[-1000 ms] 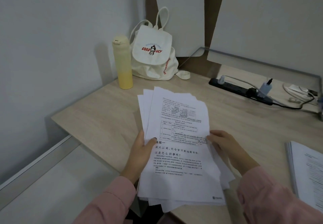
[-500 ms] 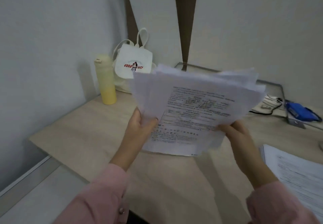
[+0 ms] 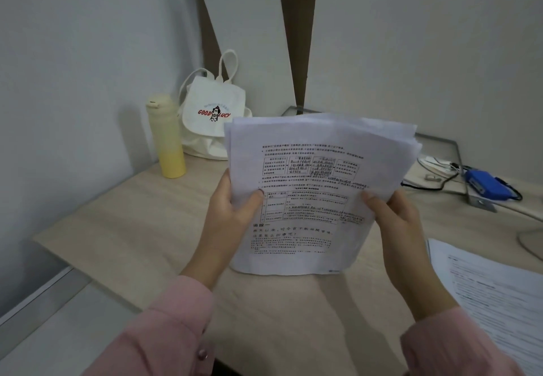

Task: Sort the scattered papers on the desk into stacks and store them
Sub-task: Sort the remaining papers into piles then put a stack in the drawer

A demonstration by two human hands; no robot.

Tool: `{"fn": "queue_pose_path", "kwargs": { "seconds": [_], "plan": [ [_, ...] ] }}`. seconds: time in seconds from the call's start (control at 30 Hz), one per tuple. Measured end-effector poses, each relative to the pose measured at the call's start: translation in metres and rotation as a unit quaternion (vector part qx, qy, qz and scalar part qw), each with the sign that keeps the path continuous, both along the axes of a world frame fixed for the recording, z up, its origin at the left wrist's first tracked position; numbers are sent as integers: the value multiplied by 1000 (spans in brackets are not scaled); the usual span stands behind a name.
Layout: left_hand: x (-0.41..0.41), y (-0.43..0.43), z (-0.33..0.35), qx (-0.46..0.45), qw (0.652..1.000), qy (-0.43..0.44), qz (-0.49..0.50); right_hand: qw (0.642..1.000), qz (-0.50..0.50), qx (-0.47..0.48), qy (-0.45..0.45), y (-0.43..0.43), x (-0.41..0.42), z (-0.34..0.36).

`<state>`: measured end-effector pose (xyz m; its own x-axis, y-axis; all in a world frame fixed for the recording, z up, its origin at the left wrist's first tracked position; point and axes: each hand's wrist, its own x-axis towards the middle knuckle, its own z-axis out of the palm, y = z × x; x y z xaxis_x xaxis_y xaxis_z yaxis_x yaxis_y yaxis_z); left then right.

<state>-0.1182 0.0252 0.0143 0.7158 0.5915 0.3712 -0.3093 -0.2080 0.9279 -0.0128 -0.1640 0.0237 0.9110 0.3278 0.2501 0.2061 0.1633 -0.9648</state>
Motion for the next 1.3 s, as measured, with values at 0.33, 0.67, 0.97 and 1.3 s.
{"fn": "queue_pose_path", "kwargs": {
  "seconds": [0.33, 0.67, 0.97, 1.3],
  "plan": [
    [-2, -9, -59, -82, 992, 98, -8, 981, 43, -92, 164, -7, -5, -57],
    [-3, -29, -69, -123, 982, 145, -5, 972, 26, -153, 176, -37, -15, -56],
    [43, -121, -52, -81, 957, 232, -156, 964, -116, -154, 182, -146, -4, -33],
    [83, -247, -91, -19, 901, 320, -293, 909, -250, -270, 197, -276, 2, -76]
  ]
}}
